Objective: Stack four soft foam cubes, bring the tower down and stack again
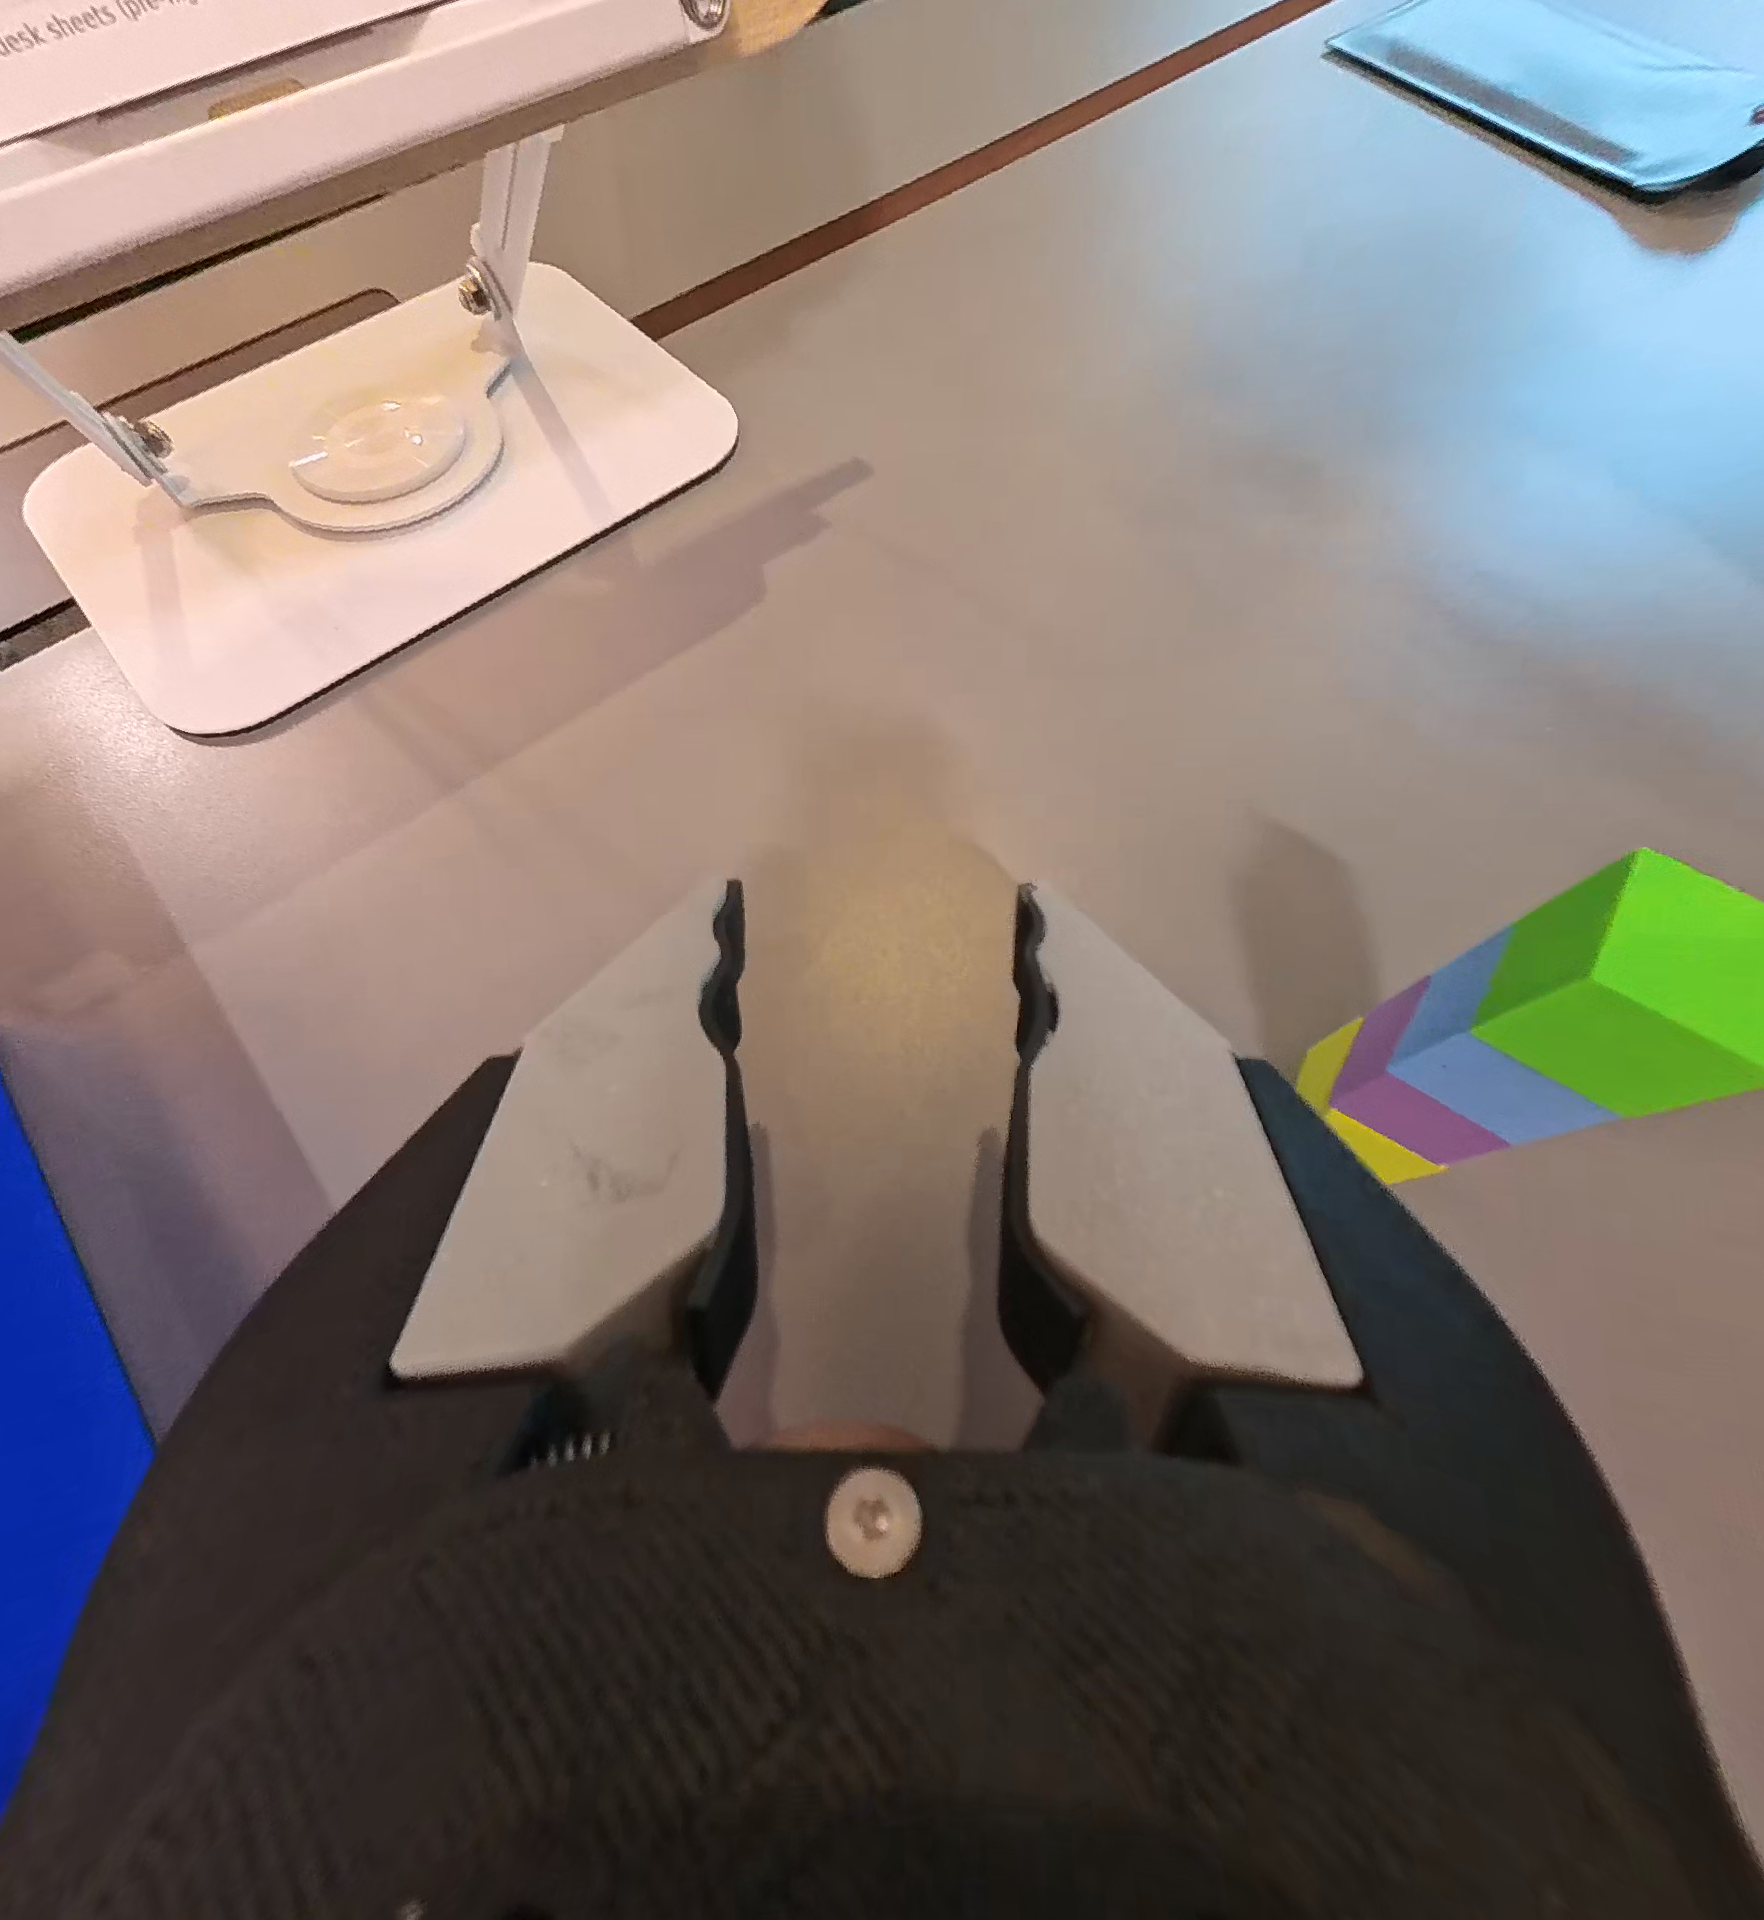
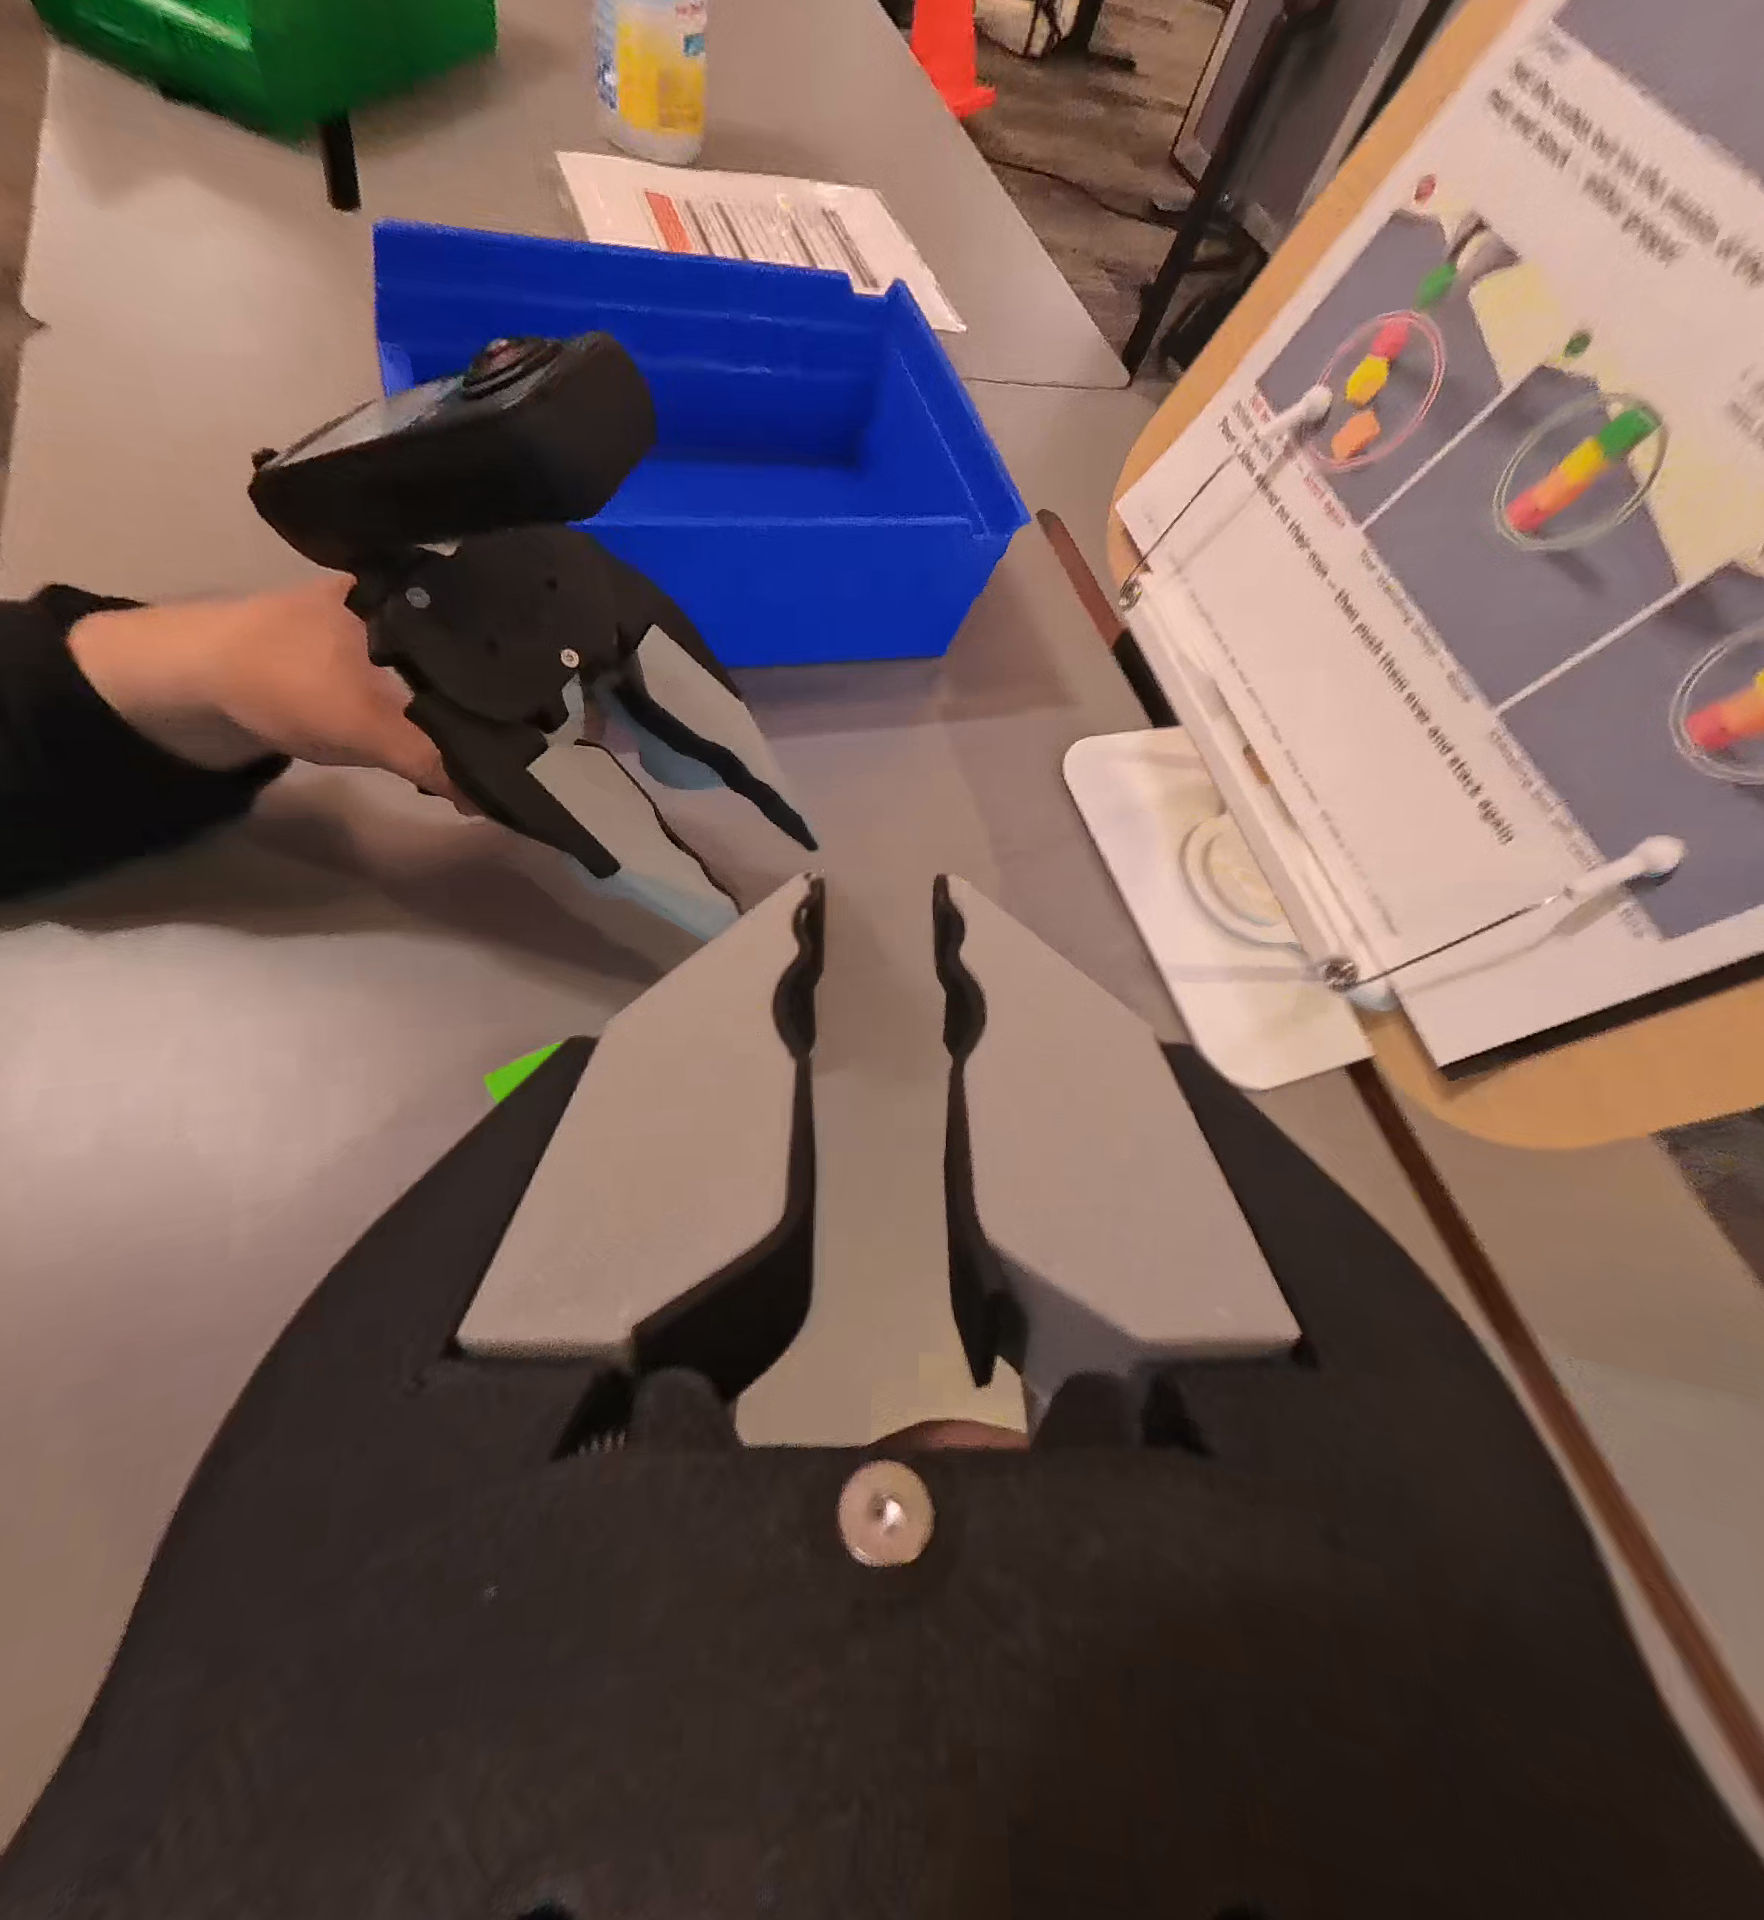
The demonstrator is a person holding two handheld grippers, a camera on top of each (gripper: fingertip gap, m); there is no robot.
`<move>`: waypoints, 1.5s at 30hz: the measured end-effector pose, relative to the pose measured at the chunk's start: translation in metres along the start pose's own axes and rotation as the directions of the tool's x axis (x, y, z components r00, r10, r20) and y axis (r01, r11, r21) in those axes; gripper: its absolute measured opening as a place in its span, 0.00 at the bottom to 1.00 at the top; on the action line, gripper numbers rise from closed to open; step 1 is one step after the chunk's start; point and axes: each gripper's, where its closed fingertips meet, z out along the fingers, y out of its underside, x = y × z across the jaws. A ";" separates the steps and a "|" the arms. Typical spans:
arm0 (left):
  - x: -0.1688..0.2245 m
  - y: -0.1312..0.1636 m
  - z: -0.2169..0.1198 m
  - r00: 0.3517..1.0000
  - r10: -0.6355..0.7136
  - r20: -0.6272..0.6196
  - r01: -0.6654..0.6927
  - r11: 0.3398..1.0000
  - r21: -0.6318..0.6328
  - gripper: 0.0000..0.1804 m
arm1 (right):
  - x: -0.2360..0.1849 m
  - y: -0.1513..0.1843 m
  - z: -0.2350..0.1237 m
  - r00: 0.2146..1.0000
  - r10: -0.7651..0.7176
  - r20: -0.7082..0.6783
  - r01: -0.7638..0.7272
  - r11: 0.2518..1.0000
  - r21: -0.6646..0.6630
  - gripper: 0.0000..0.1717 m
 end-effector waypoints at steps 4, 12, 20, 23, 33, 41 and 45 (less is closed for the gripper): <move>0.005 0.006 0.002 0.999 -0.003 -0.033 0.002 1.000 -0.030 0.31 | -0.006 0.035 0.011 0.997 0.068 0.036 -0.066 0.996 -0.068 0.16; -0.001 0.017 0.009 1.000 -0.005 -0.023 0.003 0.997 -0.072 0.25 | -0.114 0.095 0.001 0.871 -0.044 0.489 0.018 0.998 0.059 0.00; -0.013 0.023 0.013 1.000 -0.015 0.013 0.016 0.997 -0.077 0.16 | -0.176 0.136 0.033 0.825 -0.080 0.560 0.077 0.997 0.030 0.00; -0.014 0.026 0.014 1.000 -0.019 0.019 0.021 0.997 -0.079 0.16 | -0.183 0.142 0.044 0.827 -0.091 0.554 0.105 0.994 0.007 0.00; -0.018 0.030 0.013 0.999 -0.019 0.039 0.022 0.996 -0.084 0.17 | -0.115 0.170 0.079 0.967 0.093 0.236 -0.054 0.984 -0.169 0.04; -0.021 0.031 0.013 0.999 -0.028 0.044 0.031 0.996 -0.084 0.17 | -0.098 0.167 0.076 0.979 0.124 0.161 -0.100 0.984 -0.150 0.03; -0.021 0.031 0.013 0.999 -0.033 0.042 0.037 0.996 -0.086 0.18 | -0.116 0.158 0.074 0.959 0.113 0.261 -0.086 0.990 -0.111 0.04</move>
